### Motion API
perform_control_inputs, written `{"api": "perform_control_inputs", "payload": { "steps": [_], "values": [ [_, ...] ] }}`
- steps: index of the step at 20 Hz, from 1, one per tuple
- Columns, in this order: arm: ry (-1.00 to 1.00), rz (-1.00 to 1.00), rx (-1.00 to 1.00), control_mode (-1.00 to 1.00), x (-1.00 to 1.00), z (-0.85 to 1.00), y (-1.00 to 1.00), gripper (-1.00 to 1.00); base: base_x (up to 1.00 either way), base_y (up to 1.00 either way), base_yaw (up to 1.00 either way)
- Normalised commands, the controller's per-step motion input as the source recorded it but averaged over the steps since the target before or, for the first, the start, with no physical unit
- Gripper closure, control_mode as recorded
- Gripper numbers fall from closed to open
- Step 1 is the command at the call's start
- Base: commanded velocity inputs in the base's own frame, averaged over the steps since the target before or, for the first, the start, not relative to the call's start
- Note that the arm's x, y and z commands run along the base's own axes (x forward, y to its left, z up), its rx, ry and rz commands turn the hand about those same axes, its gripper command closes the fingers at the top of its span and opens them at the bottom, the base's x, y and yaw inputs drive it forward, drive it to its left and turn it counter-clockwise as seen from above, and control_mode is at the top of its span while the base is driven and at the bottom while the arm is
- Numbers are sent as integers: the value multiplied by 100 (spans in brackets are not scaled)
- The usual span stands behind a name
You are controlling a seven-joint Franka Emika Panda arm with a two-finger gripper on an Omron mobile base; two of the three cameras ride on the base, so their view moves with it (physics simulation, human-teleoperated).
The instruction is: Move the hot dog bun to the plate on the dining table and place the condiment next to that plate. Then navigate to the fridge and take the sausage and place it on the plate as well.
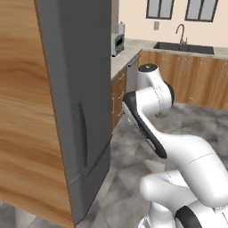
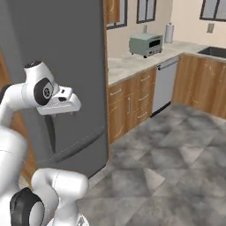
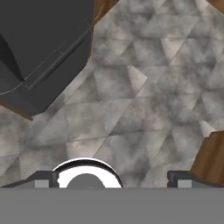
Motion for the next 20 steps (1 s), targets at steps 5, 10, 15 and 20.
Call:
{"api": "perform_control_inputs", "payload": {
  "steps": [5,10,15,20],
  "values": [
    [0,0,0,100,0,0,0,-100,0,-1,69],
    [0,0,0,100,0,0,0,-100,0,-25,49],
    [0,0,0,100,0,0,0,-100,1,-41,15],
    [0,0,0,100,0,0,0,-100,25,-44,14]
  ]
}}
